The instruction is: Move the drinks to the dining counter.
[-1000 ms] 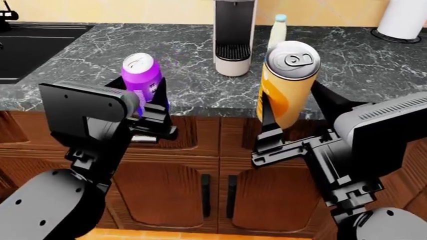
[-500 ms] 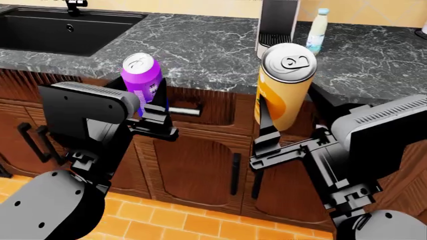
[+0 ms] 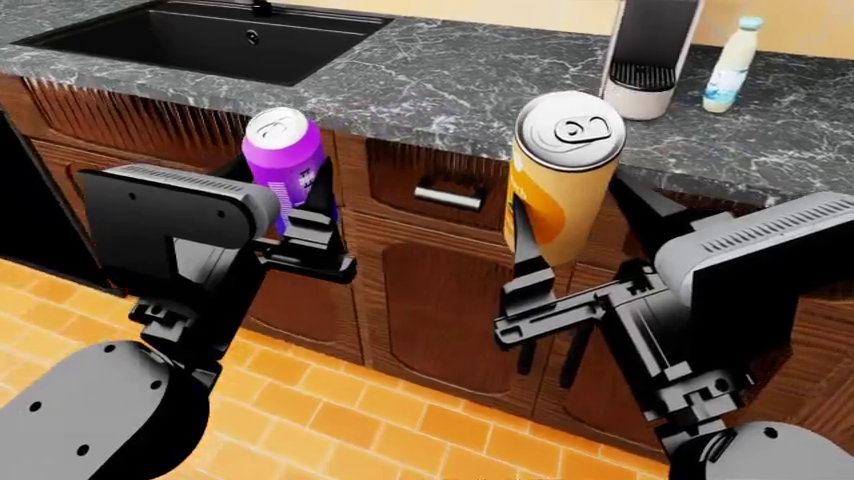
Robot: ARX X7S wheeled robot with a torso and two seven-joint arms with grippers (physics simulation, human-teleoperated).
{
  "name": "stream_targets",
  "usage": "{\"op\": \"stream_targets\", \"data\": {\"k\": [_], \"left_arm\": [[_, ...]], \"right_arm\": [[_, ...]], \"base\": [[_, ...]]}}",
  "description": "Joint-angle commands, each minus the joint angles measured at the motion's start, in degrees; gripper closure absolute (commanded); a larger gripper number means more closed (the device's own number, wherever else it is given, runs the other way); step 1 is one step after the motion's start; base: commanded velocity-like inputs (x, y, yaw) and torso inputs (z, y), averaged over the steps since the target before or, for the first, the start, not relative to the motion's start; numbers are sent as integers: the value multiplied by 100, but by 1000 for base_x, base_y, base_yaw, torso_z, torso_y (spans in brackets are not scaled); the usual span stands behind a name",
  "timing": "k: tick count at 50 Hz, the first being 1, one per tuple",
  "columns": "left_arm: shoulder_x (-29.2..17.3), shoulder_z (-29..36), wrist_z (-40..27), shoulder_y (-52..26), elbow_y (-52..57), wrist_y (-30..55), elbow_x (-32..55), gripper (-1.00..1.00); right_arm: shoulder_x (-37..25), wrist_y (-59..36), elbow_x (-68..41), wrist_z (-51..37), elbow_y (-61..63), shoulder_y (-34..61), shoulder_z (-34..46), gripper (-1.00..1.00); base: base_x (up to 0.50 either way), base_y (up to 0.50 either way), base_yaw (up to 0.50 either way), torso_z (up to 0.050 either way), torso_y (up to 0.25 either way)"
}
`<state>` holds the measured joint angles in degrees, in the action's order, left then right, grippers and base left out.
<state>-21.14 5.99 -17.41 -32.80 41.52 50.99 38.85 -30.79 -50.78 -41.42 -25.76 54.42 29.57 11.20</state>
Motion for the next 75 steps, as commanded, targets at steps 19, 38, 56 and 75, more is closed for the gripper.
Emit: {"op": "stream_targets", "data": {"k": [19, 38, 56, 75], "left_arm": [[-41, 32, -79, -18, -26, -83, 81, 100], [-76, 59, -100, 36, -57, -148, 85, 100], [-108, 93, -123, 62, -64, -207, 86, 100], [-123, 115, -140, 60, -101, -248, 115, 100]], "right_arm": [[-69, 92, 98, 12, -38, 38, 82, 100], [-247, -164, 440, -166, 97, 285, 560, 100], [-312, 36, 372, -192, 52, 171, 480, 100], [-348, 166, 380, -219, -8, 171, 533, 100]], "base": [[-154, -66, 500, 0, 0], [-49, -28, 464, 1, 0], [0, 0, 358, 0, 1], [0, 0, 500, 1, 1]]}}
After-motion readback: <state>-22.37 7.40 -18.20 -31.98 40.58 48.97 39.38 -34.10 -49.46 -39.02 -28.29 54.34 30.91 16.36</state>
